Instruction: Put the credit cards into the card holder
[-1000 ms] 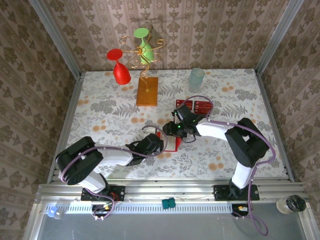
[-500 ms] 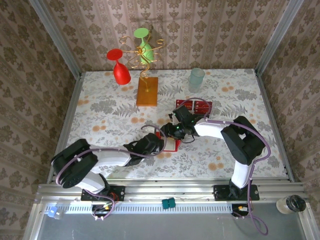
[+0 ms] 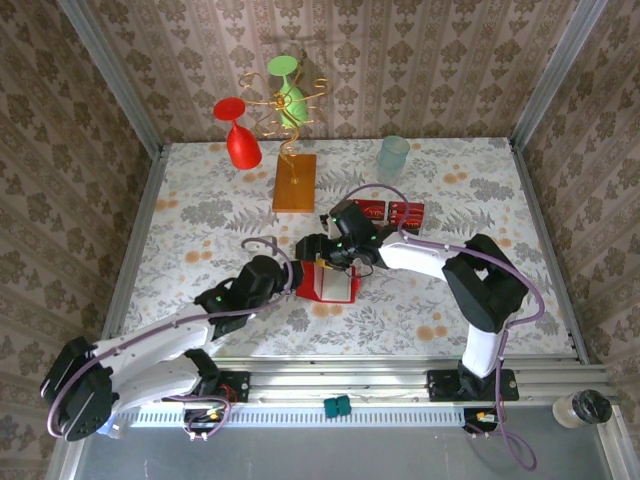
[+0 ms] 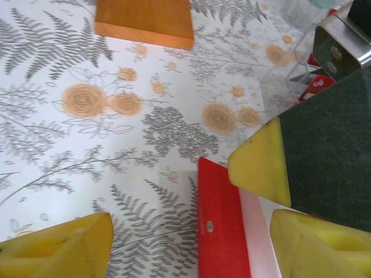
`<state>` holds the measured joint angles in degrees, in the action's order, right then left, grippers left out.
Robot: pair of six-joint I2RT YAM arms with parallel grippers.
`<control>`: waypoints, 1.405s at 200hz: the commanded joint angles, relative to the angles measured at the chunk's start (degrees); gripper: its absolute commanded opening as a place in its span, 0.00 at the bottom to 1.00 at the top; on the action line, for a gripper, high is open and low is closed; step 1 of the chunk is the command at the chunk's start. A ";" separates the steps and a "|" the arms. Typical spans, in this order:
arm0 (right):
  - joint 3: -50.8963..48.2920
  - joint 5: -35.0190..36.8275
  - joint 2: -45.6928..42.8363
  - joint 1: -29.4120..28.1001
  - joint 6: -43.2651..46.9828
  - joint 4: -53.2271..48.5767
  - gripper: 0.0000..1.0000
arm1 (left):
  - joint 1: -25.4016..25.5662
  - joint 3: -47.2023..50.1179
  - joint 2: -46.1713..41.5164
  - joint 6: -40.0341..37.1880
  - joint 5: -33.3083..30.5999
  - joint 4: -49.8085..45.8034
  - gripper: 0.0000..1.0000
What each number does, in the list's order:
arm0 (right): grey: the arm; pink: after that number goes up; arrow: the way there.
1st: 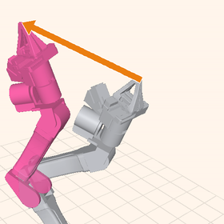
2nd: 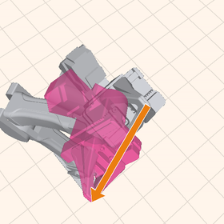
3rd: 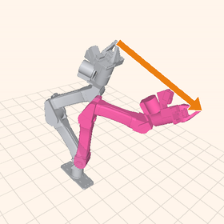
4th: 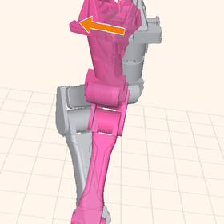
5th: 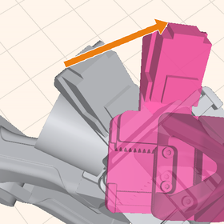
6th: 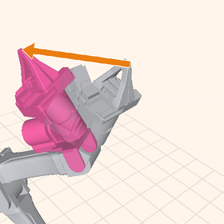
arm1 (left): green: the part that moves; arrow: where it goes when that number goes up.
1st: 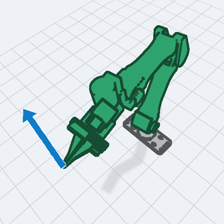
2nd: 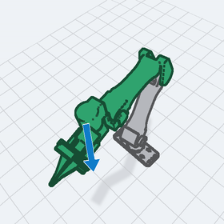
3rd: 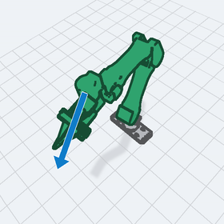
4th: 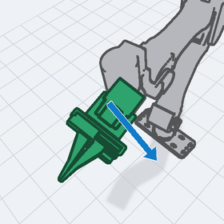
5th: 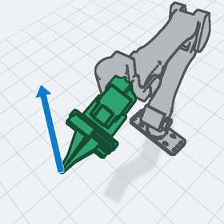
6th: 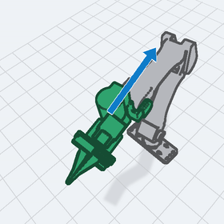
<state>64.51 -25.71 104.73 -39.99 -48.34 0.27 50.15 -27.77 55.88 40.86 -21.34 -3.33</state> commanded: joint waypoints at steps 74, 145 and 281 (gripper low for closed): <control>2.22 -1.66 9.20 -2.35 -1.94 1.44 0.77 | -3.22 2.39 -2.47 1.69 -0.24 -3.31 0.72; 0.49 -3.12 5.30 -1.35 -1.71 1.77 0.76 | -3.12 0.88 1.78 1.67 1.04 -1.79 0.71; -4.69 -3.78 3.54 1.65 -1.21 2.96 0.21 | -3.13 -1.07 6.94 -0.01 3.15 -0.45 0.74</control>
<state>60.10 -27.94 107.94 -38.28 -49.54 2.50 47.46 -27.44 61.89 41.95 -19.09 -4.25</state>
